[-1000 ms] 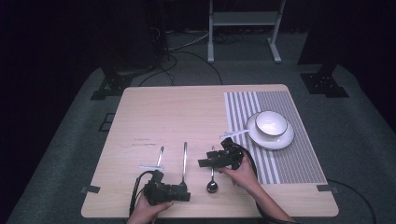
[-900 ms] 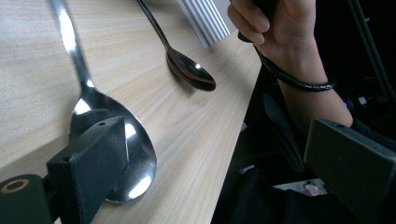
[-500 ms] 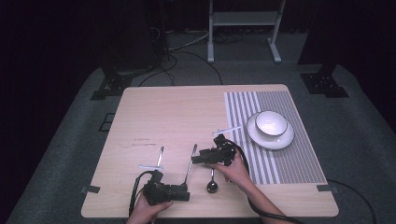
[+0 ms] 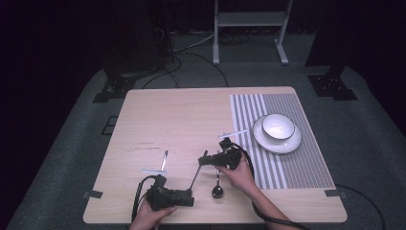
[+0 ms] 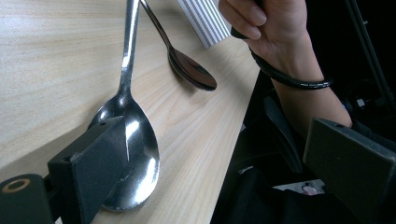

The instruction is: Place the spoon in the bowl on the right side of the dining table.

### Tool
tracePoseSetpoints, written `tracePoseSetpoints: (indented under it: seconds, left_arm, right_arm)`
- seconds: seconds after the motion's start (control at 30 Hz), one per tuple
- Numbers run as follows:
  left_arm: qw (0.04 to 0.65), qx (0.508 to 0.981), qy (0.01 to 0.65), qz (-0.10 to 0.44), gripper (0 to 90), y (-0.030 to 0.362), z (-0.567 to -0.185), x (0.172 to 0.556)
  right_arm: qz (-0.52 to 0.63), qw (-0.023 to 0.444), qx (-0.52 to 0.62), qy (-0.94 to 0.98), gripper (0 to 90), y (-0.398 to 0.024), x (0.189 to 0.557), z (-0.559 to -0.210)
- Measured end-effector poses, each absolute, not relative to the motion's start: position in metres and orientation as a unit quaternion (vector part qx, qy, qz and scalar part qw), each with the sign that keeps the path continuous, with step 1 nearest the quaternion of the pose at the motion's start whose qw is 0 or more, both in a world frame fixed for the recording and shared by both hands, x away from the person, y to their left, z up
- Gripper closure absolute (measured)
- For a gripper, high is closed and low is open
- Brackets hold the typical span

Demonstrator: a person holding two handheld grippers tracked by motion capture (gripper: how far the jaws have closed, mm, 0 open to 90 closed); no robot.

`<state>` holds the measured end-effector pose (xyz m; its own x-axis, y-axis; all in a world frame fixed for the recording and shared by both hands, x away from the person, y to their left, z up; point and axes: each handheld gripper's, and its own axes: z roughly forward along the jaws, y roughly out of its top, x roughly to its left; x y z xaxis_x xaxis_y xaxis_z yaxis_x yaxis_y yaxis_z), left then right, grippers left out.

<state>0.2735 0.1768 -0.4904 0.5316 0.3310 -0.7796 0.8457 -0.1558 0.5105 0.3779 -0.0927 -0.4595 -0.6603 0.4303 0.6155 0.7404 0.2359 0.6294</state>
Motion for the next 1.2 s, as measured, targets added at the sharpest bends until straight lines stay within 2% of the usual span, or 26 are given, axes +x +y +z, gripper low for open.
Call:
tracePoseSetpoints:
  seconds: [0.37,0.63,1.2]
  left_arm:
    - [0.506,0.725,0.402,-0.237,4.9,0.178,-0.488,0.272]
    - [0.528,0.717,0.396,-0.225,4.9,0.183,-0.480,0.271]
    - [0.535,0.715,0.393,-0.219,4.8,0.186,-0.477,0.271]
  right_arm:
    - [-0.515,0.235,-0.378,-0.733,89.0,-0.092,0.385,-0.455]
    - [-0.516,0.233,-0.385,-0.729,89.0,-0.098,0.387,-0.449]
    - [-0.522,0.209,-0.404,-0.721,89.0,-0.126,0.396,-0.434]
